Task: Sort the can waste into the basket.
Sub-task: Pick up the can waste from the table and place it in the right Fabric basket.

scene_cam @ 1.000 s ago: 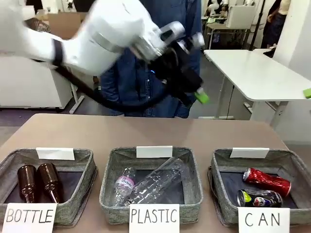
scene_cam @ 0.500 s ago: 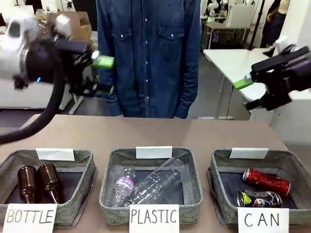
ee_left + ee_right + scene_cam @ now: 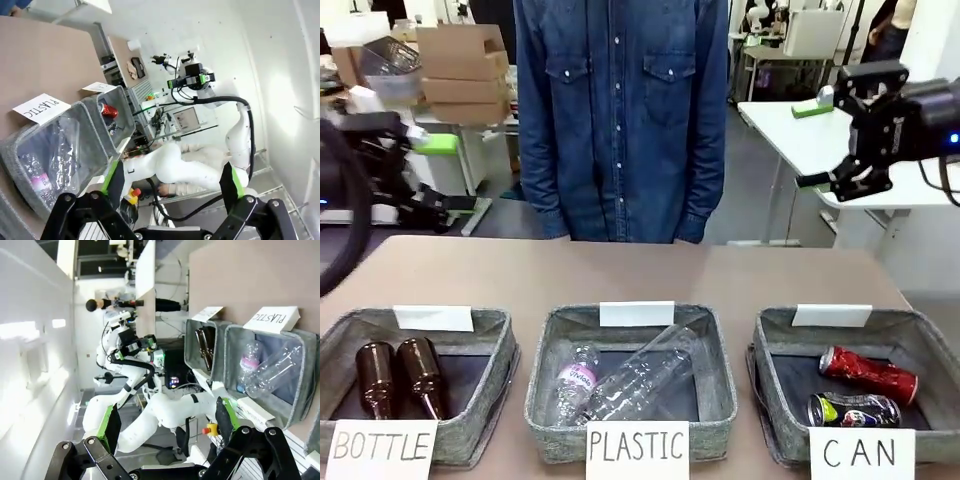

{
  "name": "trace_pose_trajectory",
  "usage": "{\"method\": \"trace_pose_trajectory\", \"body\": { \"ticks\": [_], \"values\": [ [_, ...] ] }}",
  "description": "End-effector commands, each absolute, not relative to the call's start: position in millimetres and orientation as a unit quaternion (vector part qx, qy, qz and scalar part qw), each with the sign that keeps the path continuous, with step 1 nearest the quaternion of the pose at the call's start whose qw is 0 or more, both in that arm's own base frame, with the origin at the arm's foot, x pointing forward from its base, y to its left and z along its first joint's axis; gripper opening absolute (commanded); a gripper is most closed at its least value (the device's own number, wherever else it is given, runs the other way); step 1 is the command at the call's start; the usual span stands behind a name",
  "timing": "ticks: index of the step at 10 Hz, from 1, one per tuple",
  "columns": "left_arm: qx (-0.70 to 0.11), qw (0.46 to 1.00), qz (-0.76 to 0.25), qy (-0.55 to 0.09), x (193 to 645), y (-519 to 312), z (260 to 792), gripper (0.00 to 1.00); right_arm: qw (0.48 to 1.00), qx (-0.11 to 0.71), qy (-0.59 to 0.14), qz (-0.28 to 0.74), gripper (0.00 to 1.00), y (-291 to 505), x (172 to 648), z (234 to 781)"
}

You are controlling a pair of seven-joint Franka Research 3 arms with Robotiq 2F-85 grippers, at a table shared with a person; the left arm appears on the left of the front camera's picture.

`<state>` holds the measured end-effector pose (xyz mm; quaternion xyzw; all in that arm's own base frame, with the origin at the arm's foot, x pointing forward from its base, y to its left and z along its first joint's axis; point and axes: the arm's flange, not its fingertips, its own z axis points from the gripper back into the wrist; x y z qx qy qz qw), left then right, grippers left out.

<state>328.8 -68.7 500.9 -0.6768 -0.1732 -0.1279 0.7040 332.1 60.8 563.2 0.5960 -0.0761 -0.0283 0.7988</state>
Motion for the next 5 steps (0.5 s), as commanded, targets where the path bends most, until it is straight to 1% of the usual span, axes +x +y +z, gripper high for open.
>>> {"method": "trace_pose_trajectory", "body": {
  "ticks": [1, 5],
  "values": [
    [-0.661, 0.717, -0.134, -0.179, 320.5, -89.4, 512.5, 1.00, 0.803, 0.590, -0.080, -0.026, 1.00, 60.4, 332.6, 560.9],
    [-0.661, 0.717, -0.134, -0.179, 320.5, -89.4, 512.5, 1.00, 0.803, 0.590, -0.080, -0.026, 1.00, 60.4, 332.6, 560.9]
  ]
}}
